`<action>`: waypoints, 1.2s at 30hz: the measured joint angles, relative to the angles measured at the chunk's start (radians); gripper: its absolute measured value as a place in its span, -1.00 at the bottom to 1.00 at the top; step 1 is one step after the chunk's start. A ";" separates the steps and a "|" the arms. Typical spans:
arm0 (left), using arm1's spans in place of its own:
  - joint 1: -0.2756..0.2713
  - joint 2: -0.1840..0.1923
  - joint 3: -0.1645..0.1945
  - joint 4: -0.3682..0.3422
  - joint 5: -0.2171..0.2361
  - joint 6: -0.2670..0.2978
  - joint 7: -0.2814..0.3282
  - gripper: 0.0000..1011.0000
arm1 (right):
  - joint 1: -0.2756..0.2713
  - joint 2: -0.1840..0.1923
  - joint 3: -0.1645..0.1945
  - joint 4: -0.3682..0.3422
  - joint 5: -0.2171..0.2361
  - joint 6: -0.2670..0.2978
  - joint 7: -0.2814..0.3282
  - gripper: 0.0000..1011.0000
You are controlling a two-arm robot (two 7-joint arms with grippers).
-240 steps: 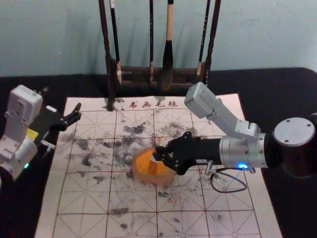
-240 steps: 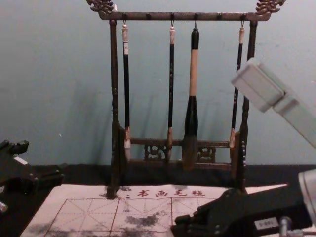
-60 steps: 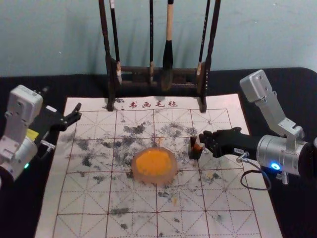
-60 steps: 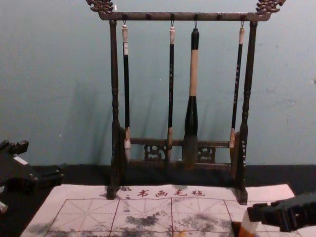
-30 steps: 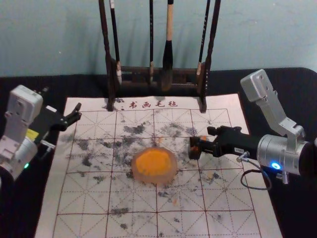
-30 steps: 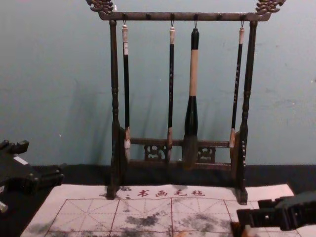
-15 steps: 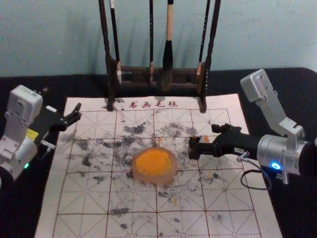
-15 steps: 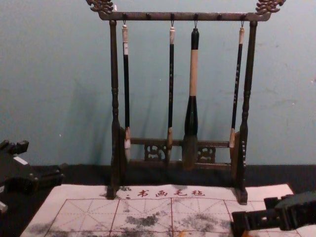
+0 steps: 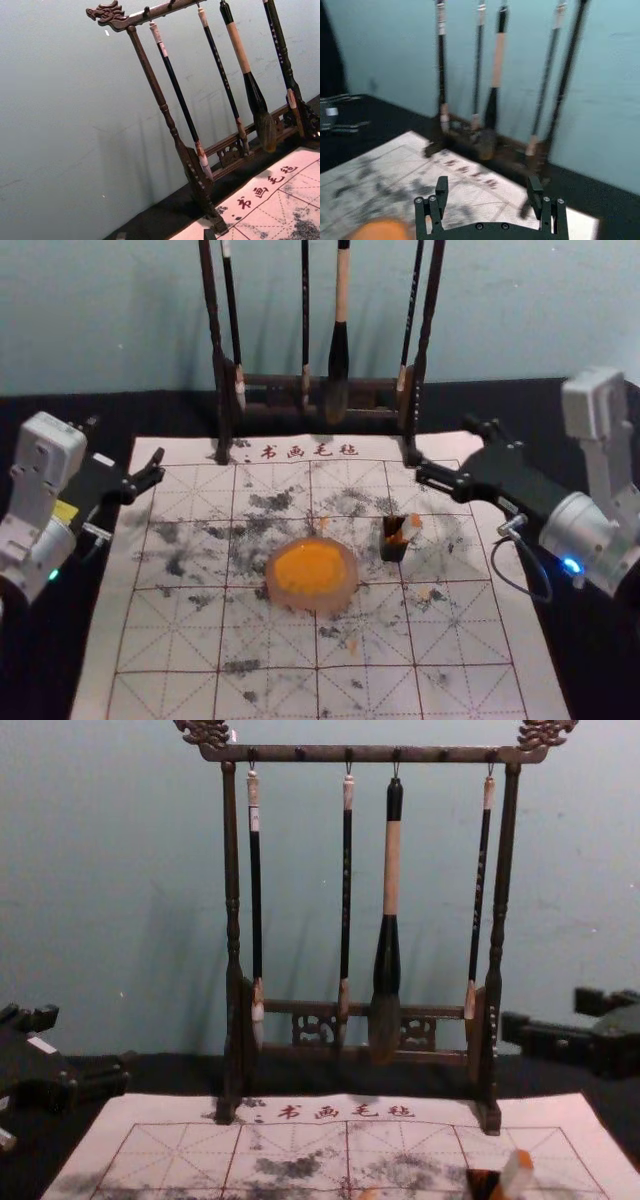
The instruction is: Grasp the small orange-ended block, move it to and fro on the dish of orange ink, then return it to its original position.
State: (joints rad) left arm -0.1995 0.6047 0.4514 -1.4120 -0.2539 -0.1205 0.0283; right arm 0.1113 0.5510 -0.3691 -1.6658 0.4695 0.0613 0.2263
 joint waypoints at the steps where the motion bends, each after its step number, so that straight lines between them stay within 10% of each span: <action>1: 0.000 0.000 0.000 0.000 0.000 0.000 0.000 0.98 | -0.009 -0.006 0.005 0.008 -0.016 -0.026 -0.015 0.98; 16: 0.000 0.000 0.000 0.000 0.000 0.000 0.000 0.98 | -0.072 -0.066 0.023 0.142 -0.171 -0.156 -0.123 0.98; 36: 0.000 0.000 0.000 0.000 0.000 0.000 0.000 0.98 | -0.073 -0.062 0.022 0.135 -0.163 -0.155 -0.122 0.98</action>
State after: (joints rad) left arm -0.1995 0.6047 0.4514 -1.4120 -0.2539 -0.1205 0.0283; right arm 0.0385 0.4886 -0.3466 -1.5308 0.3061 -0.0937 0.1047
